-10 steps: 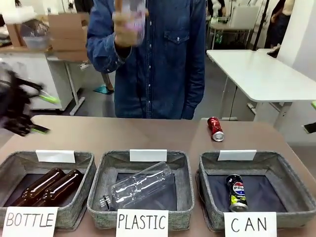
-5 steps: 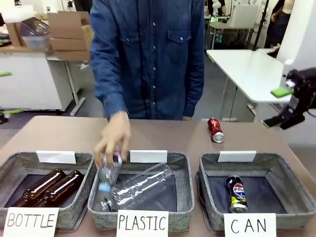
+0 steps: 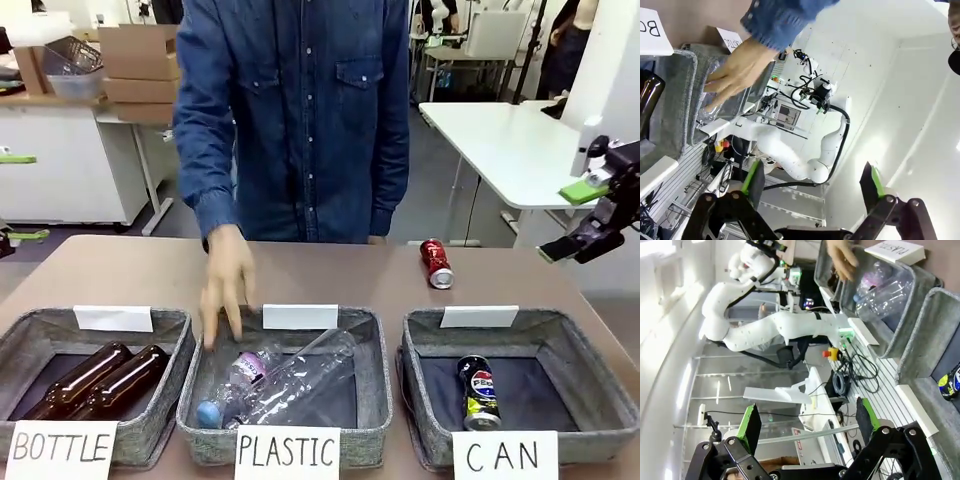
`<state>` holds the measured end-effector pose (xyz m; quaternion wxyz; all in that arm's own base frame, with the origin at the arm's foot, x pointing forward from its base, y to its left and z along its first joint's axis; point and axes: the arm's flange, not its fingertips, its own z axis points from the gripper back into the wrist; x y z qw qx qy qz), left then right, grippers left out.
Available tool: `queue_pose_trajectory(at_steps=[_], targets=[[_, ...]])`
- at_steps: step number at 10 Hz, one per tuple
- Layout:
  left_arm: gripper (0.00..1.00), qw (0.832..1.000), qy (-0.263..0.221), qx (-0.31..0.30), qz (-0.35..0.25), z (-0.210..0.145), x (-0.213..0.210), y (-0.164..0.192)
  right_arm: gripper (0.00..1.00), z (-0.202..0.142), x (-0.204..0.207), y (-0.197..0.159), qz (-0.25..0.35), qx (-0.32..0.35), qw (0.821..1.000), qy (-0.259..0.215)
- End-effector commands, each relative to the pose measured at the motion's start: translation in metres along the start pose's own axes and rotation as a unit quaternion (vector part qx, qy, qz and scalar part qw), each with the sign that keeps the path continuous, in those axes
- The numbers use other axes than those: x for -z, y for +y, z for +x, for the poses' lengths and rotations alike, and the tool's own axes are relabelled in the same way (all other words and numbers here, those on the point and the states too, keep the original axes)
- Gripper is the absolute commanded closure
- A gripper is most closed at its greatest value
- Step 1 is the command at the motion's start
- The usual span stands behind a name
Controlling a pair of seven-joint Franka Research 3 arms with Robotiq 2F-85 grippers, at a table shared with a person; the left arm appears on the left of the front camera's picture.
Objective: Sort the can waste into the basket.
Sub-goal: Pick up the can waste from the table and place it in the right Fabric basket.
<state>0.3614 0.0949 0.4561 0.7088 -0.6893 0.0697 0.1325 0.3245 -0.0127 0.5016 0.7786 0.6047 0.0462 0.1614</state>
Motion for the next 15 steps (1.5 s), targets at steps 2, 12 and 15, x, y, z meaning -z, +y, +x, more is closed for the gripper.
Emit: queue_pose_trajectory(at_steps=[2,12,15], targets=[[0.0,1.0,-0.002,0.002,0.002,-0.003,0.0,0.002,0.0,-0.005,-0.001,-0.002,0.0,-0.007,1.0,0.005],[0.0,1.0,-0.002,0.002,0.002,-0.003,0.0,0.002,0.0,0.203,0.035,-0.042,-0.606,0.261,0.737,-0.146],[0.0,1.0,-0.002,0.002,0.002,-0.003,0.0,0.002,0.0,0.2,0.03,-0.056,-0.536,0.126,0.818,-0.164]])
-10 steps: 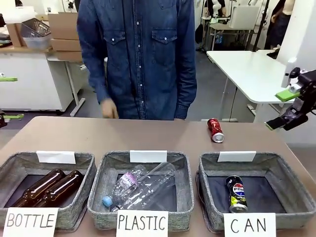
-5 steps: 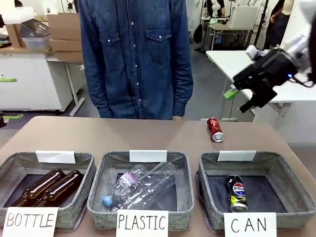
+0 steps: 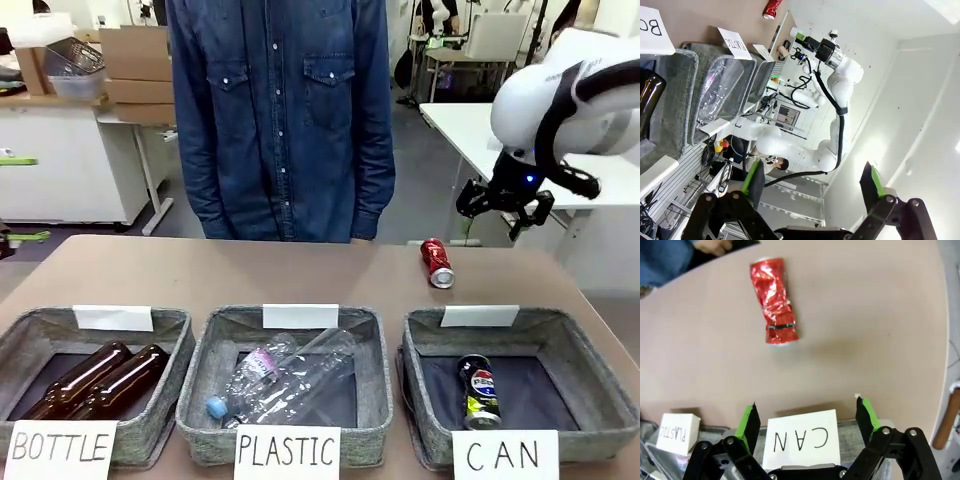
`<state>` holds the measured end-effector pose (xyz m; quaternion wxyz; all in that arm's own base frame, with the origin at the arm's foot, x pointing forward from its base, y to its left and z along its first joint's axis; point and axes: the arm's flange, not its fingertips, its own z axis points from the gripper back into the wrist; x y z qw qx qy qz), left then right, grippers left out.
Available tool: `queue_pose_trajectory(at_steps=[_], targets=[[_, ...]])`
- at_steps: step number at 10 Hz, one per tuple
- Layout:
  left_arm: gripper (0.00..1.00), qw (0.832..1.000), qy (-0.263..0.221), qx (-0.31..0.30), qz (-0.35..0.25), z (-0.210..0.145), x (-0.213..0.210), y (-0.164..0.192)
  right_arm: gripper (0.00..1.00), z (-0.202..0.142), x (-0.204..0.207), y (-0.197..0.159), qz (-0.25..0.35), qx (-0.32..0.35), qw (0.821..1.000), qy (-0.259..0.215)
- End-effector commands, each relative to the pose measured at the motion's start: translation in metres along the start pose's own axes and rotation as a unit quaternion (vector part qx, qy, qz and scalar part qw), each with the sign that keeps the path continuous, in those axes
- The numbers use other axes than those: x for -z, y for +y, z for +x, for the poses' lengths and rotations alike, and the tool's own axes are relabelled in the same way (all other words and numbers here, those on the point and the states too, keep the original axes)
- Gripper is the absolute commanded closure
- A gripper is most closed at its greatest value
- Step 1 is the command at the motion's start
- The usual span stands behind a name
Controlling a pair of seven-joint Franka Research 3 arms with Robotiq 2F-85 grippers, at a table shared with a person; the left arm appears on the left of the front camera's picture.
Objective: Sort the can waste into the basket.
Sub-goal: Pick up the can waste from the table and place it in the right Fabric basket.
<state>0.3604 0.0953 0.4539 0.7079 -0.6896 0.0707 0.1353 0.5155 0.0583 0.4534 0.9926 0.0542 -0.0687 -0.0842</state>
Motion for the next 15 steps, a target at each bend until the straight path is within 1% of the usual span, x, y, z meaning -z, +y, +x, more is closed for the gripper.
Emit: queue_pose_trajectory(at_steps=[1,2,3,4,6,8,9,10,11,13,15], targets=[[0.0,1.0,-0.001,0.004,0.003,-0.003,0.0,0.0,0.0,0.001,-0.01,0.007,0.049,-0.042,0.998,-0.026],[0.0,1.0,-0.001,0.004,0.003,-0.003,0.0,0.0,0.0,0.001,-0.01,0.007,0.049,-0.042,0.998,-0.026],[0.0,1.0,-0.001,0.004,0.003,-0.003,0.0,0.0,0.0,0.001,-0.004,0.004,0.01,-0.01,1.0,-0.007],[0.0,1.0,-0.001,0.004,0.003,-0.003,0.0,0.0,0.0,0.02,0.017,0.015,0.021,-0.038,0.999,-0.003],[0.0,1.0,-0.001,0.004,0.003,-0.003,0.0,0.0,0.0,0.041,0.056,0.035,0.021,-0.091,0.996,0.007],[0.0,1.0,-0.001,0.004,0.003,-0.003,0.0,0.0,0.0,0.061,0.099,0.043,-0.025,-0.07,0.997,-0.009],[0.0,1.0,-0.001,0.004,0.003,-0.003,0.0,0.0,0.0,0.073,0.12,0.044,-0.031,-0.058,0.998,-0.014],[0.0,1.0,-0.001,0.004,0.003,-0.003,0.0,0.0,0.0,0.083,0.139,0.046,-0.056,-0.047,0.997,-0.018],[0.0,1.0,-0.001,0.004,0.003,-0.003,0.0,0.0,0.0,0.09,0.156,0.049,-0.06,-0.049,0.997,-0.017],[0.0,1.0,-0.001,0.004,0.003,-0.003,0.0,0.0,0.0,0.093,0.165,0.052,-0.053,-0.048,0.997,-0.007],[0.0,1.0,-0.001,0.004,0.003,-0.003,0.0,0.0,0.0,0.095,0.166,0.05,-0.062,-0.035,0.997,-0.008]])
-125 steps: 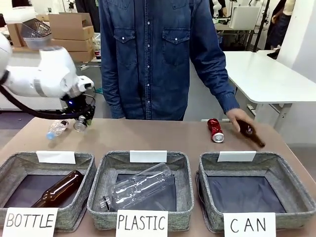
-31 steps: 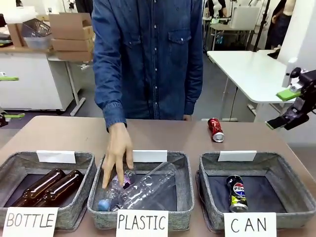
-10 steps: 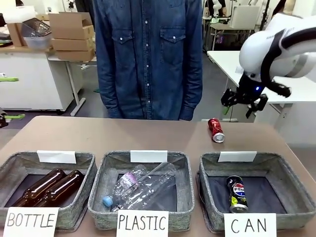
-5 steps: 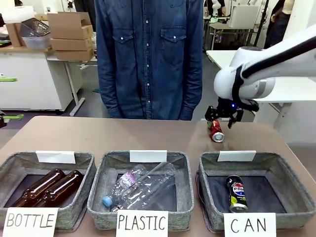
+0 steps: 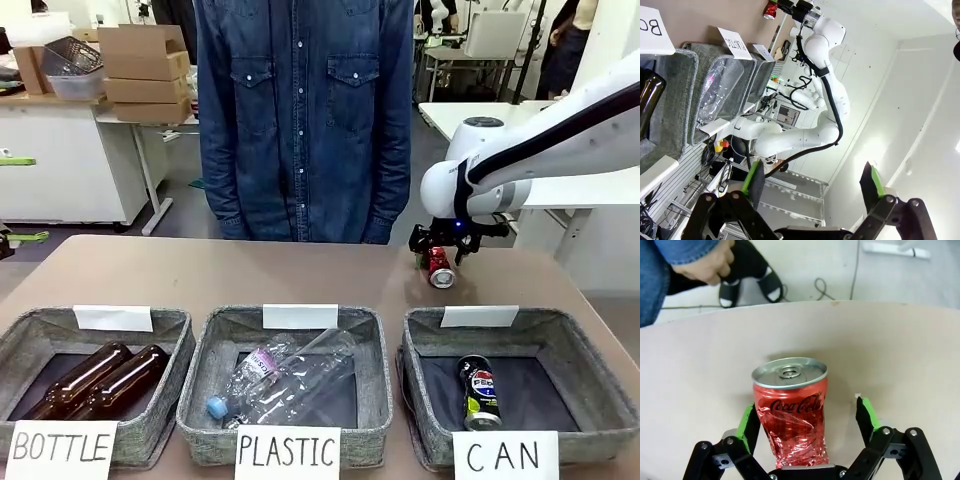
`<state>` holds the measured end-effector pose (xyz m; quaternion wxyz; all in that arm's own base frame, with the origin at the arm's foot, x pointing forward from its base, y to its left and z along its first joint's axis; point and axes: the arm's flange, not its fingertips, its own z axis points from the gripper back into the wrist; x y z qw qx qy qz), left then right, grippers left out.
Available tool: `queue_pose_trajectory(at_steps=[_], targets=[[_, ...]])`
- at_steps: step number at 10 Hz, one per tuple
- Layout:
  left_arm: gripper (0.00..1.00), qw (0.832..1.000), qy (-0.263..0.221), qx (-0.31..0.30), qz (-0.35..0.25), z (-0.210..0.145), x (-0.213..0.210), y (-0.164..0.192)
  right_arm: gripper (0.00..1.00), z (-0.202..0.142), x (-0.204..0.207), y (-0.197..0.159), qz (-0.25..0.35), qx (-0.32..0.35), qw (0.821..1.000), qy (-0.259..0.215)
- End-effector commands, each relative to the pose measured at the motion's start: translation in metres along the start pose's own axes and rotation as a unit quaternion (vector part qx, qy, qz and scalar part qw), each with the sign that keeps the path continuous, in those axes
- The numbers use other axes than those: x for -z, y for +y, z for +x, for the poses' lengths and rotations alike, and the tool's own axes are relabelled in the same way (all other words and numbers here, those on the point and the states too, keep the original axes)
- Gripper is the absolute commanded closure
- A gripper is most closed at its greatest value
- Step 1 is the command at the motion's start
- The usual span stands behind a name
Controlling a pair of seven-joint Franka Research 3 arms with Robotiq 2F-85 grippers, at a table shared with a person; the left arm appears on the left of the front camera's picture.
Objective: Sort the can waste into the basket.
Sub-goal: Pick up the can waste from the table and place it in the right Fabric basket.
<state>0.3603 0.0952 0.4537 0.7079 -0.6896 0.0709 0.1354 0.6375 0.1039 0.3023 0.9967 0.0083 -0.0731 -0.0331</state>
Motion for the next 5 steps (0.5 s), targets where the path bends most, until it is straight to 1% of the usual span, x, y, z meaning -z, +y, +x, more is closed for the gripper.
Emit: queue_pose_trajectory(at_steps=[1,2,3,4,5], targets=[[0.0,1.0,-0.001,0.005,0.003,-0.0029,-0.0002,-0.0003,0.03,0.0023,-0.0065,0.0018,-0.015,0.014,1.0,-0.002],[0.0,1.0,-0.001,0.005,0.003,-0.0029,-0.0002,-0.0003,0.58,0.0001,-0.0079,0.0025,-0.007,0.009,1.0,-0.001],[0.0,1.0,-0.001,0.005,0.003,-0.0029,-0.0002,-0.0003,0.61,-0.0003,-0.0082,0.0029,-0.007,0.011,1.0,0.0],[0.0,1.0,-0.001,0.005,0.003,-0.0029,-0.0002,-0.0003,1.0,-0.001,-0.0084,0.0026,-0.011,0.013,1.0,0.0],[0.0,1.0,-0.001,0.005,0.003,-0.0029,-0.0002,-0.0003,1.0,-0.0016,-0.0084,0.0019,-0.013,0.011,1.0,0.003]])
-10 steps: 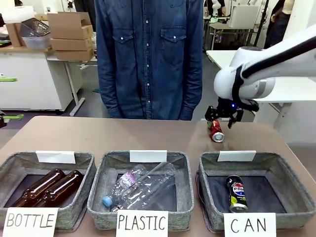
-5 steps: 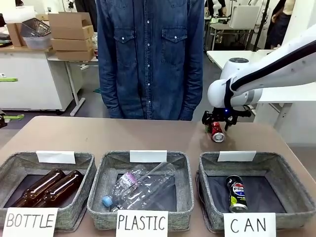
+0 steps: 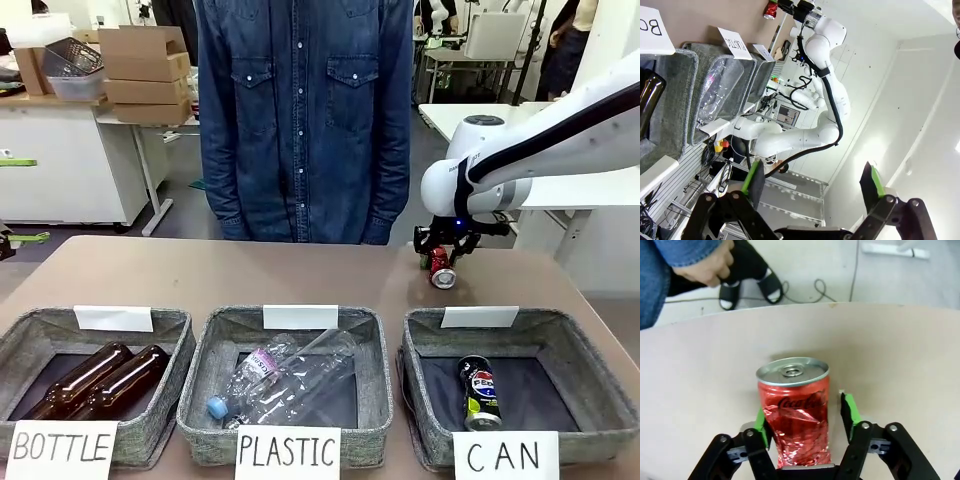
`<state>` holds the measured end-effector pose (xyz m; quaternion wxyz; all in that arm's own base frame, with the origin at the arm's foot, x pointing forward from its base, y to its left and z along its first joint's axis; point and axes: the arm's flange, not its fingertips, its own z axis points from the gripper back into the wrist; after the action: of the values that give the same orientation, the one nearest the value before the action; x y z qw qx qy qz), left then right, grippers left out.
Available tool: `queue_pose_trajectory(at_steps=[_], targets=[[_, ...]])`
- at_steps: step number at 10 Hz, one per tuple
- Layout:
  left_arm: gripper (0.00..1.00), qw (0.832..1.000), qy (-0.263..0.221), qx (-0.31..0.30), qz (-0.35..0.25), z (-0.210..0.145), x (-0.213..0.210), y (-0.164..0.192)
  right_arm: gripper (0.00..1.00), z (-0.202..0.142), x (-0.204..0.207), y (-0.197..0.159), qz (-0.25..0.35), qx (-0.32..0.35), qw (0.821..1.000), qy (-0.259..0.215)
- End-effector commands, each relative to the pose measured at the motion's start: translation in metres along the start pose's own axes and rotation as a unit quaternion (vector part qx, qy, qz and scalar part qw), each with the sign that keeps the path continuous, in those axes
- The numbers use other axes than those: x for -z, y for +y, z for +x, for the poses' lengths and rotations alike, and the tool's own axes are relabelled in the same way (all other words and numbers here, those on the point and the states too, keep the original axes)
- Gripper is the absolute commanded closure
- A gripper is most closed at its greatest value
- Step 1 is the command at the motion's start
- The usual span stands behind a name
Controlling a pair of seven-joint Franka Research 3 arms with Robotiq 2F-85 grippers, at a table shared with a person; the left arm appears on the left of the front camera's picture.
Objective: Sort the can waste into the basket.
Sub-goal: Pick up the can waste from the table and place it in the right Fabric basket.
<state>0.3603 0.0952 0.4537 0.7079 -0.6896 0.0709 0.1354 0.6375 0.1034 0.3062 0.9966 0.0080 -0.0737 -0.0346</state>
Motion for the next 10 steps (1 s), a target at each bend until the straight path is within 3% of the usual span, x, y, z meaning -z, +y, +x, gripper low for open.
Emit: queue_pose_trajectory(at_steps=[1,2,4,7,10], targets=[[0.0,1.0,-0.001,0.005,0.003,-0.003,0.0,0.0,1.0,-0.002,-0.004,0.001,-0.012,0.011,1.0,0.008],[0.0,1.0,-0.001,0.005,0.003,-0.003,0.0,0.0,0.8,-0.003,-0.005,0.0,-0.012,0.011,1.0,0.009],[0.0,1.0,-0.001,0.005,0.003,-0.003,0.0,0.0,1.0,-0.003,-0.005,-0.001,-0.013,0.011,1.0,0.018],[0.0,1.0,-0.001,0.005,0.003,-0.003,0.0,0.0,1.0,-0.003,-0.008,-0.003,-0.02,-0.007,0.999,0.044],[0.0,1.0,-0.001,0.005,0.003,-0.003,0.0,0.0,1.0,-0.029,-0.109,-0.034,0.016,-0.028,0.999,-0.021]])
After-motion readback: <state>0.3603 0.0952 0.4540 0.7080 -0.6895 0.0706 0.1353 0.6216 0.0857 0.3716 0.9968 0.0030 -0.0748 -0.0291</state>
